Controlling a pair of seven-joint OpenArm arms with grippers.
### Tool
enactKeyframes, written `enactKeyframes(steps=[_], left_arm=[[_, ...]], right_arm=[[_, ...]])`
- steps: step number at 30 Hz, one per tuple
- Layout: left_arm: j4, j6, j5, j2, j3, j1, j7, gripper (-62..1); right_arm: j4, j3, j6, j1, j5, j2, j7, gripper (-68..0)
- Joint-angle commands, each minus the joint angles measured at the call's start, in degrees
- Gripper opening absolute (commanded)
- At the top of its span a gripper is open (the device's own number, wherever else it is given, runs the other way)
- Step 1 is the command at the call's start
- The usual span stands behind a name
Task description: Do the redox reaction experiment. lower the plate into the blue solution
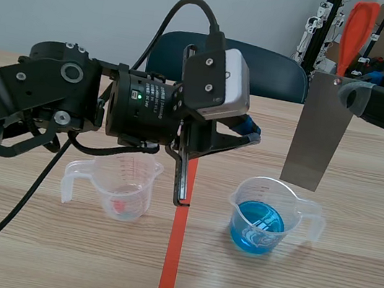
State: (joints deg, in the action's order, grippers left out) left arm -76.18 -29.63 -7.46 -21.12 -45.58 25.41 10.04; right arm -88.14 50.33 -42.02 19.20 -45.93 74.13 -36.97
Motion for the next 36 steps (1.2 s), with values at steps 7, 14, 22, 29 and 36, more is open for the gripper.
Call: enactKeyframes(steps=[7,14,22,29,36], left_arm=[[-0.68,0.26,0.74,0.44,-0.15,0.52,0.63,-57.8],[-0.68,0.26,0.74,0.44,-0.15,0.52,0.63,-57.8],[-0.68,0.26,0.74,0.44,-0.15,0.50,0.63,-57.8],[-0.68,0.26,0.76,0.11,-0.15,0.48,0.63,-57.8],[-0.70,0.33,1.25,-1.53,-0.13,-0.50,0.90,-57.8]], right_arm=[[-0.81,-1.31,-0.70,1.29,-1.25,0.83,-1.05,-67.1],[-0.81,-1.31,-0.70,1.29,-1.25,0.76,-1.07,-67.1],[-0.81,-1.31,-0.70,1.29,-1.25,0.76,-1.07,-67.1],[-0.79,-1.29,-0.70,1.27,-1.18,0.46,-1.03,-67.1],[-0.79,-1.29,-0.70,1.27,-1.22,0.42,-1.05,-67.1]])
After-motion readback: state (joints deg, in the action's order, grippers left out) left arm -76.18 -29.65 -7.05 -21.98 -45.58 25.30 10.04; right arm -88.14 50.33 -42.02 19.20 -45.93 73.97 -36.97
